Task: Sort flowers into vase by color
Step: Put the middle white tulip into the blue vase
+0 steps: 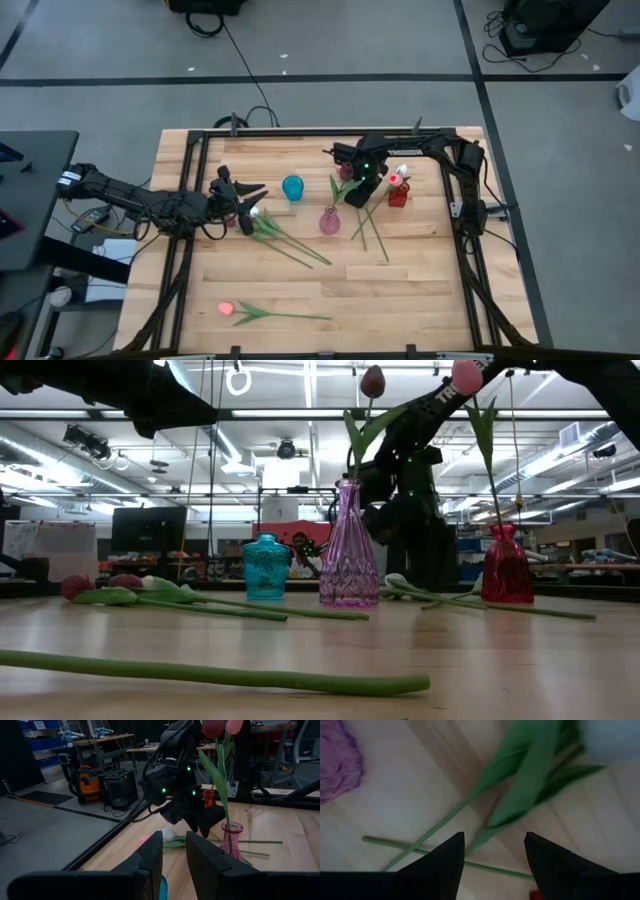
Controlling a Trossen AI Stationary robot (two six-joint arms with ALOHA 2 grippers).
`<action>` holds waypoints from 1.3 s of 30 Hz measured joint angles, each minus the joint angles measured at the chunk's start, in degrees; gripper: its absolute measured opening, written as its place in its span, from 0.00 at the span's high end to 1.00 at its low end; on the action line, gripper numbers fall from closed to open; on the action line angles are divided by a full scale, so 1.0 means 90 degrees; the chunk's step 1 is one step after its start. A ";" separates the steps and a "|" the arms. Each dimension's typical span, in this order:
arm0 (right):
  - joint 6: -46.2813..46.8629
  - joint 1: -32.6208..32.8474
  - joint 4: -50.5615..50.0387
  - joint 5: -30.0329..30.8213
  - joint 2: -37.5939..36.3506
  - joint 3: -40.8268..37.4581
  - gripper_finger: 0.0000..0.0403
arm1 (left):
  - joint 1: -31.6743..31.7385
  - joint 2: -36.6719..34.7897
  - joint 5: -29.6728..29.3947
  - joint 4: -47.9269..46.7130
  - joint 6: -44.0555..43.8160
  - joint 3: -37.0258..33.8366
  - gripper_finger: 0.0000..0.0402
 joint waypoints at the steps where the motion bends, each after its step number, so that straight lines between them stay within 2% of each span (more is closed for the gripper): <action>1: -0.0006 0.0040 -0.0023 -0.0005 0.0058 0.0000 0.46 | 0.0000 0.0000 0.0001 0.0000 -0.0004 0.0000 0.77; 8: -0.0019 0.0179 -0.0185 0.0042 0.0249 0.0000 0.46 | 0.0000 0.0000 0.0000 -0.0005 -0.0009 0.0000 0.77; 10: -0.0018 0.0212 -0.0114 0.0237 0.0247 0.0000 0.47 | 0.0000 0.0000 0.0001 -0.0005 -0.0009 0.0000 0.77; 21: 0.0091 0.0308 -0.0068 0.0671 0.0245 0.0000 0.61 | 0.0000 0.0000 0.0001 -0.0005 0.0000 0.0000 0.77; 28: 0.0105 0.0268 0.0068 0.0659 0.0245 0.0000 0.66 | 0.0000 0.0000 0.0001 -0.0005 0.0004 0.0000 0.77; 31: 0.0095 0.0222 0.0073 0.0657 0.0245 0.0000 0.72 | 0.0000 0.0000 0.0001 -0.0005 0.0004 0.0000 0.77; 37: -0.0018 0.0100 0.0097 0.0596 0.0245 0.0000 0.93 | -0.0013 -0.0024 0.0001 -0.0011 0.0175 0.0000 0.77; 39: -0.0149 0.0035 0.0092 0.0475 0.0245 0.0000 0.97 | -0.0057 -0.0136 -0.0004 -0.0092 0.0340 0.0000 0.77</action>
